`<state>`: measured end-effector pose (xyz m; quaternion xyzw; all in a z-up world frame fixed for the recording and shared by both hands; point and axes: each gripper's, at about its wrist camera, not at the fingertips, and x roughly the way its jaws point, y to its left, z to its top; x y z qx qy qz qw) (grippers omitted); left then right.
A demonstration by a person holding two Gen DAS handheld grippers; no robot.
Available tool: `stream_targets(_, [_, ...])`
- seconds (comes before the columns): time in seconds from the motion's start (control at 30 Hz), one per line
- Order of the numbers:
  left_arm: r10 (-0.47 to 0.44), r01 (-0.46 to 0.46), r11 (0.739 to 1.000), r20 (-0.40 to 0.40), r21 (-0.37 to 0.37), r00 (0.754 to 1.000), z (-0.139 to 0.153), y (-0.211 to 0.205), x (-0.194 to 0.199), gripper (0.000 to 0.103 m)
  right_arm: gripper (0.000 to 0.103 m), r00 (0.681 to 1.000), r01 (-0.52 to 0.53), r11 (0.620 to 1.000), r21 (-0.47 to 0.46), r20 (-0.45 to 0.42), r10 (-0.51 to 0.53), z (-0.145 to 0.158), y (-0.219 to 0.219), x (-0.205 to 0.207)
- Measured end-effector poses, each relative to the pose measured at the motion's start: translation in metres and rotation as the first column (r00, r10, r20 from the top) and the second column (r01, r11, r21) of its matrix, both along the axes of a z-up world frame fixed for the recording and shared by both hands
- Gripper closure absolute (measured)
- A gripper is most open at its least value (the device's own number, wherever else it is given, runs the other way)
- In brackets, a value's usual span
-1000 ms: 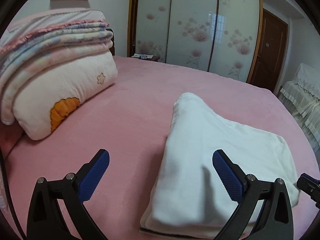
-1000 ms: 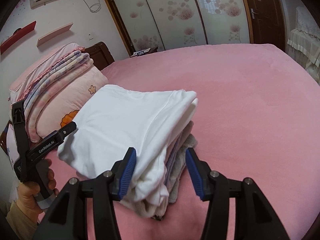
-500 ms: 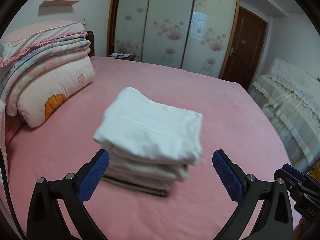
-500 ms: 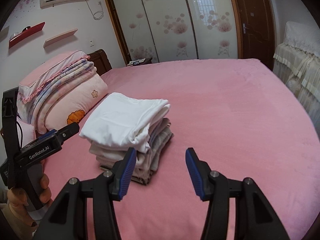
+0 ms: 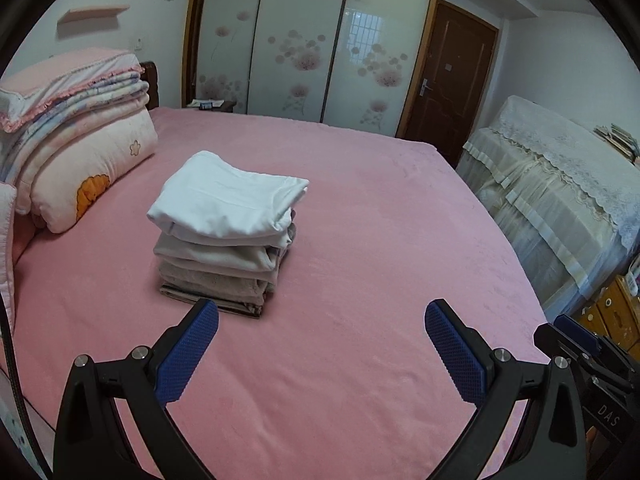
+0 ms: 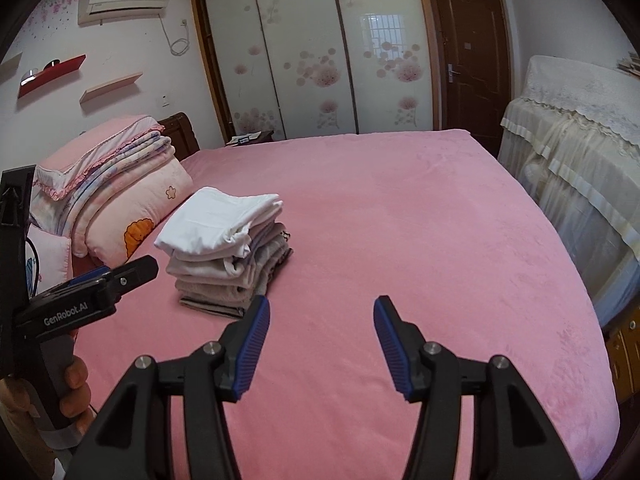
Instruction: Fold small clothes
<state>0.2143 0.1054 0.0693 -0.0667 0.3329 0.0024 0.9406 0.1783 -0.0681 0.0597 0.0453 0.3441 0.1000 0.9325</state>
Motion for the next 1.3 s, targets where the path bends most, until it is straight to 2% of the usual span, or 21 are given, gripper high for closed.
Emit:
stream_targets(0.1, [-0.014, 0.014, 0.999, 0.02, 0.037, 1.0, -0.002, -0.019, -0.031, 0.0, 0.048, 1.0, 0.007, 1.0, 0.002, -0.002, -0.007, -0.001, -0.015, -0.024])
stream_targets(0.3, [-0.063, 0.064, 0.997, -0.02, 0.038, 0.998, -0.012, -0.043, -0.085, 0.0, 0.043, 0.998, 0.047, 0.999, 0.018, -0.031, -0.046, -0.01, -0.035, -0.073])
stream_targets(0.5, [0.002, 0.002, 0.995, -0.039, 0.095, 0.999, -0.018, -0.063, -0.133, 0.0, 0.039, 0.994, 0.104, 0.994, 0.022, -0.028, -0.104, -0.019, -0.045, -0.117])
stream_targets(0.63, [0.029, -0.026, 0.996, -0.037, 0.087, 0.999, -0.02, -0.071, -0.152, 0.0, 0.036, 0.991, 0.13, 0.99, 0.057, -0.038, -0.128, -0.025, -0.047, -0.135])
stream_targets(0.97, [0.017, -0.008, 0.993, -0.072, 0.115, 0.997, -0.033, -0.084, -0.163, 0.0, 0.036, 0.992, 0.126, 0.992, 0.0, -0.016, -0.126, -0.032, -0.038, -0.152])
stream_targets(1.3, [0.013, -0.002, 0.992, -0.085, 0.125, 0.996, -0.034, -0.09, -0.161, 0.001, 0.036, 0.993, 0.112, 0.994, -0.003, -0.029, -0.112, -0.036, -0.04, -0.155])
